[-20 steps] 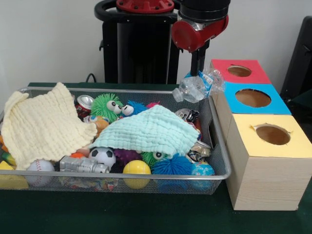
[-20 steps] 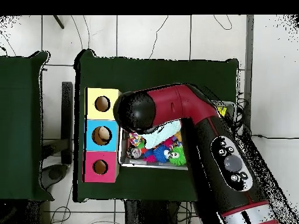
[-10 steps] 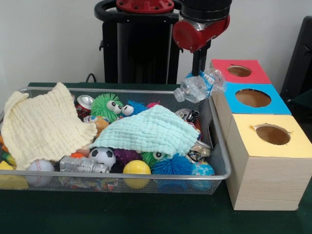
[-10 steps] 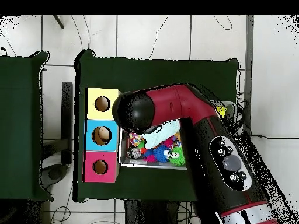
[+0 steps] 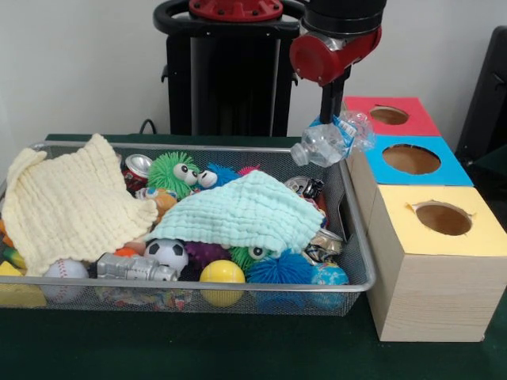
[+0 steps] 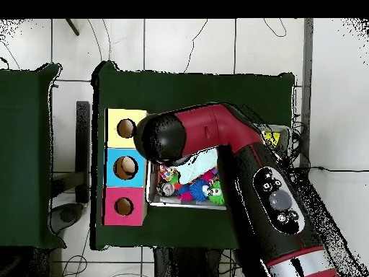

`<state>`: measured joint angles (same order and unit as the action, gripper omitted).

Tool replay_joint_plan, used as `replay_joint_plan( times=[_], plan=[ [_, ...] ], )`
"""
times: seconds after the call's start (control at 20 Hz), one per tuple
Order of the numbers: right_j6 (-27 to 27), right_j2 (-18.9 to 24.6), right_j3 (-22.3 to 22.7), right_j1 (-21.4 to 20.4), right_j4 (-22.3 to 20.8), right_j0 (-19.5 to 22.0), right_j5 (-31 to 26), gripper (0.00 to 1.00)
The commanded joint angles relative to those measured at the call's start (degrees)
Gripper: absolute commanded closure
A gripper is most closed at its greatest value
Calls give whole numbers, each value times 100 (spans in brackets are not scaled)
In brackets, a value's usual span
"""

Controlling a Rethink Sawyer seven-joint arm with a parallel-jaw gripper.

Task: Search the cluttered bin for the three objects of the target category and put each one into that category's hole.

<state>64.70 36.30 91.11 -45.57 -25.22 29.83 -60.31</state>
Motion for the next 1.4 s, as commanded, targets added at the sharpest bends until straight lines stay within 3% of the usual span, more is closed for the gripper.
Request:
replay_joint_plan(
  times=[0.05,0.6,1.15,1.4],
  plan=[
    [-389,131,252,155,80,-32,-493,100],
    [-78,159,-49,140,410,-238,-711,100],
    [250,-126,-192,318,241,-582,-348,100],
    [502,-319,-430,585,111,-851,-314,100]
  ],
)
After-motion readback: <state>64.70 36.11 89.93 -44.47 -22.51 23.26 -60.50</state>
